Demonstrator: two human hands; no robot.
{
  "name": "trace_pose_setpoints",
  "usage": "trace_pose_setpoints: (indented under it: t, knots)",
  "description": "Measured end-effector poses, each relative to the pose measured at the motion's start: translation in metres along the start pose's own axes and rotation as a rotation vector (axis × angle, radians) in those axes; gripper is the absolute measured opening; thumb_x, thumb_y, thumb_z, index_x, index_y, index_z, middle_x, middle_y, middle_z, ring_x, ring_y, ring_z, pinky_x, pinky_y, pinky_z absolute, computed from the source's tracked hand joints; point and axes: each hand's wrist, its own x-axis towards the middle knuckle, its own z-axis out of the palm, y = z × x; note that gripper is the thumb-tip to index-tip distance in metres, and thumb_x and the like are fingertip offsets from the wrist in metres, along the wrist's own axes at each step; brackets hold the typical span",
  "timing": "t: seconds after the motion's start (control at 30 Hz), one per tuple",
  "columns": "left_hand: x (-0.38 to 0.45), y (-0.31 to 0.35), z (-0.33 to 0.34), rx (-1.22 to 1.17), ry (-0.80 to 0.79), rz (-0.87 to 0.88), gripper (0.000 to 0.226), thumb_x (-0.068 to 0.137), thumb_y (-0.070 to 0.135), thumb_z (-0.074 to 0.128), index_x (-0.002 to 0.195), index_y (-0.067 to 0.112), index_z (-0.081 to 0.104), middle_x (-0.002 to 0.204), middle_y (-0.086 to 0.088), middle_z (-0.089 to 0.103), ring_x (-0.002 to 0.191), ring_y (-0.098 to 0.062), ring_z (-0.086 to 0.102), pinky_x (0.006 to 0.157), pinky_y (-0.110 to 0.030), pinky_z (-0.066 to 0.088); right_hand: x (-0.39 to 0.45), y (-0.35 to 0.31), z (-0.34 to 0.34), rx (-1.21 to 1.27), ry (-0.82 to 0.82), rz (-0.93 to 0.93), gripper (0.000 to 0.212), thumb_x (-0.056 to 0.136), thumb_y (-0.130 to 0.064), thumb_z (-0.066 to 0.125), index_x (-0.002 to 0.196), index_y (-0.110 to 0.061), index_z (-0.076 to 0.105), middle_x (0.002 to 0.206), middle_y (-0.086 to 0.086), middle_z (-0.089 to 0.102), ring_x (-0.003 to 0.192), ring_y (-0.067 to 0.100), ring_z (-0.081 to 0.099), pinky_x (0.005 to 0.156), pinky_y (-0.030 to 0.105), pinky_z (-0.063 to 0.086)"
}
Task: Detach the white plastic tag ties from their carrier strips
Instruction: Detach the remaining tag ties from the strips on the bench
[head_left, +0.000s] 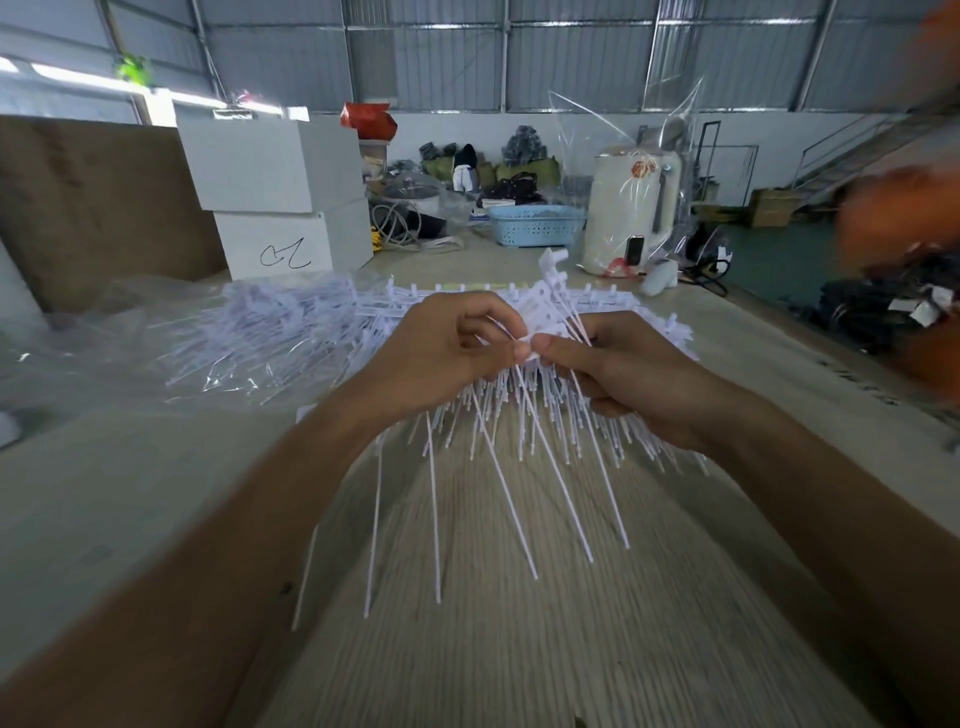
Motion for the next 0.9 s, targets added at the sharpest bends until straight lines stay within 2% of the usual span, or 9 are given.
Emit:
trace_pose_setpoints:
  t: [0.13, 0.23, 0.33, 0.47, 0.57, 0.67, 0.77, 0.83, 0.9]
  knots:
    - [0.001, 0.000, 0.000, 0.077, 0.016, -0.122, 0.021, 0.098, 0.031, 0.063, 0.087, 0.015, 0.070, 0.071, -0.001, 0.074, 0.057, -0.023, 0.062, 0.060, -0.031, 0.051, 0.002, 0.001, -0.002, 0.063, 0.081, -0.008, 0.025, 0.096, -0.034, 0.066, 0.077, -0.018, 0.066, 0.062, 0.000, 0.042, 0.042, 0.006, 0.030, 0.042, 0.019, 0.025]
    - [-0.001, 0.003, 0.000, 0.112, -0.046, -0.153, 0.038, 0.101, 0.029, 0.057, 0.076, 0.004, 0.070, 0.063, -0.003, 0.068, 0.051, -0.012, 0.052, 0.053, -0.017, 0.041, 0.000, 0.004, 0.004, 0.048, 0.042, -0.019, 0.030, 0.099, -0.031, 0.063, 0.070, -0.024, 0.061, 0.057, -0.005, 0.040, 0.043, 0.006, 0.030, 0.041, 0.019, 0.026]
    - [-0.001, 0.004, -0.001, 0.083, -0.049, -0.191, 0.043, 0.101, 0.025, 0.056, 0.072, -0.004, 0.065, 0.060, -0.008, 0.060, 0.052, -0.013, 0.047, 0.052, -0.015, 0.037, -0.002, 0.005, 0.009, 0.012, 0.012, -0.027, 0.034, 0.101, -0.032, 0.059, 0.069, -0.023, 0.053, 0.057, -0.004, 0.039, 0.044, 0.009, 0.029, 0.042, 0.021, 0.026]
    - [-0.001, 0.005, 0.000, 0.061, -0.043, -0.229, 0.043, 0.101, 0.022, 0.057, 0.061, 0.007, 0.055, 0.057, -0.004, 0.052, 0.045, -0.006, 0.043, 0.048, -0.013, 0.035, -0.002, 0.004, 0.010, -0.193, 0.019, -0.124, 0.032, 0.103, -0.029, 0.056, 0.074, -0.018, 0.048, 0.063, 0.005, 0.038, 0.048, 0.011, 0.032, 0.046, 0.024, 0.029]
    - [-0.001, 0.004, 0.002, -0.091, -0.024, -0.289, 0.047, 0.100, 0.016, 0.058, 0.053, 0.016, 0.057, 0.050, 0.004, 0.050, 0.040, 0.002, 0.046, 0.047, -0.013, 0.034, -0.002, 0.005, 0.012, -0.214, 0.017, -0.218, 0.036, 0.104, -0.024, 0.054, 0.069, -0.033, 0.052, 0.056, -0.013, 0.042, 0.046, 0.001, 0.037, 0.047, 0.013, 0.031]
    - [0.001, 0.004, 0.000, -0.247, 0.010, -0.360, 0.037, 0.098, 0.015, 0.059, 0.062, 0.019, 0.065, 0.046, 0.007, 0.048, 0.040, -0.003, 0.044, 0.053, -0.024, 0.027, -0.001, 0.004, 0.013, -0.248, 0.038, -0.312, 0.034, 0.104, -0.018, 0.053, 0.077, -0.038, 0.053, 0.058, -0.026, 0.053, 0.052, -0.006, 0.049, 0.053, 0.006, 0.034]
    - [0.001, 0.003, -0.002, -0.346, 0.000, -0.405, 0.033, 0.097, 0.009, 0.057, 0.064, 0.014, 0.062, 0.047, 0.003, 0.040, 0.039, -0.007, 0.033, 0.049, -0.023, 0.022, -0.001, 0.000, 0.016, -0.325, 0.060, -0.368, 0.027, 0.103, -0.020, 0.056, 0.084, -0.041, 0.053, 0.068, -0.033, 0.057, 0.066, -0.008, 0.054, 0.064, 0.011, 0.035]
    - [0.000, 0.004, -0.004, -0.365, -0.027, -0.416, 0.032, 0.096, 0.006, 0.054, 0.065, 0.011, 0.060, 0.050, -0.001, 0.034, 0.042, -0.010, 0.025, 0.046, -0.021, 0.019, -0.001, 0.000, 0.016, -0.398, 0.065, -0.407, 0.024, 0.101, -0.022, 0.057, 0.087, -0.041, 0.053, 0.073, -0.031, 0.059, 0.071, -0.005, 0.056, 0.067, 0.017, 0.038]
    - [0.001, 0.005, -0.006, -0.354, -0.060, -0.423, 0.030, 0.096, 0.003, 0.051, 0.067, 0.009, 0.057, 0.049, 0.000, 0.032, 0.042, -0.010, 0.022, 0.046, -0.022, 0.017, -0.001, 0.000, 0.011, -0.466, 0.054, -0.448, 0.010, 0.101, -0.023, 0.058, 0.094, -0.030, 0.060, 0.079, -0.019, 0.064, 0.075, 0.002, 0.059, 0.068, 0.025, 0.043]
